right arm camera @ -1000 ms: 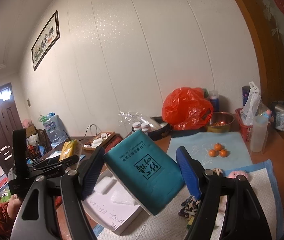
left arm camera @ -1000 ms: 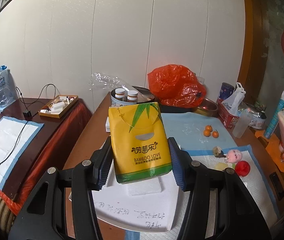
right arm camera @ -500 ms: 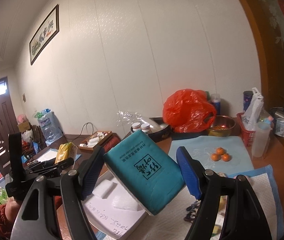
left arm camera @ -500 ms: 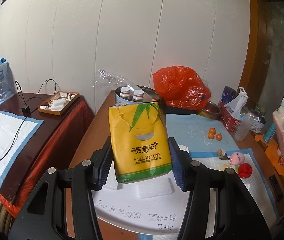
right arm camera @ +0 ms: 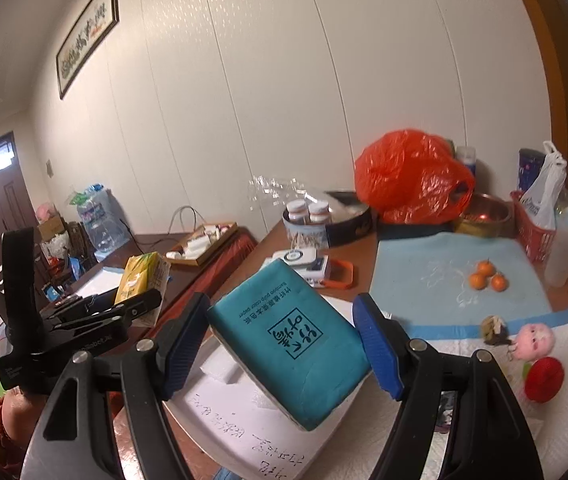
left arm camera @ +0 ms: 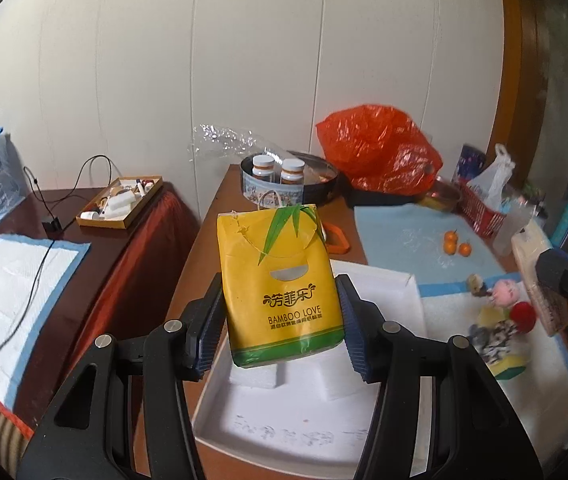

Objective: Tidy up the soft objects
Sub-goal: 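Lift both tissue packs and carry them toward the white box, then lower both tissue packs into the white box and open both grippers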

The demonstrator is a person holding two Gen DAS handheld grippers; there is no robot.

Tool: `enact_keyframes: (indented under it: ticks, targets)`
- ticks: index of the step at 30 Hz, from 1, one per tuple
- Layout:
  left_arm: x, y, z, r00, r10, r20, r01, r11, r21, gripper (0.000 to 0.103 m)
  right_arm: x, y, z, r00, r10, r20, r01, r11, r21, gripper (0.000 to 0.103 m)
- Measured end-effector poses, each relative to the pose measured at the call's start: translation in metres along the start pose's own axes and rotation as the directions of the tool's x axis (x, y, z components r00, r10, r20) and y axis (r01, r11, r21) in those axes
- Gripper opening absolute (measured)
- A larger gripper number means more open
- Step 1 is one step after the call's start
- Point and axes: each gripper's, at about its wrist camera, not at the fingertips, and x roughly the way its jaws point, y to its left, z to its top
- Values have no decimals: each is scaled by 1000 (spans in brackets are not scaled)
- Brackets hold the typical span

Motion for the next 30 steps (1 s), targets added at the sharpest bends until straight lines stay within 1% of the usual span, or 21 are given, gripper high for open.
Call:
enact_keyframes:
  ticks: [3, 6, 9, 11, 14, 16, 20, 23, 27, 30]
  targets:
    - [31, -3, 11, 999, 1, -43, 1, 999, 52, 53, 18, 3, -1, 999, -26, -29, 25, 1000, -14, 74]
    - [49, -4, 23, 998, -9, -62, 14, 997, 71, 53, 34, 4, 2, 997, -42, -57, 42, 999, 5, 74]
    - [60, -6, 26, 997, -20, -71, 25, 997, 78, 53, 51, 5, 4, 995, -52, -84, 55, 998, 34, 74]
    - [68, -5, 21, 996, -23, -84, 30, 997, 74, 53, 61, 6, 3, 993, -69, -95, 73, 997, 40, 74]
    - [89, -4, 7, 990, -32, -138, 41, 997, 62, 53, 74, 7, -3, 990, -84, -114, 90, 995, 51, 74]
    - [102, -4, 1, 986, -33, -165, 43, 997, 60, 53, 86, 6, -10, 986, -93, -140, 103, 993, 62, 74]
    - [122, -4, -2, 979, -32, -199, 45, 997, 63, 53, 107, 1, -16, 976, -108, -188, 125, 989, 83, 74]
    - [141, -3, -8, 969, -43, -244, 57, 997, 50, 53, 121, -3, -23, 968, -117, -223, 142, 985, 101, 75]
    - [162, -8, -18, 952, -55, -300, 74, 996, 55, 53, 138, -8, -32, 957, -125, -261, 160, 980, 117, 75]
    - [173, -11, -24, 944, -56, -325, 79, 995, 57, 53, 150, -12, -39, 950, -132, -284, 173, 977, 124, 75]
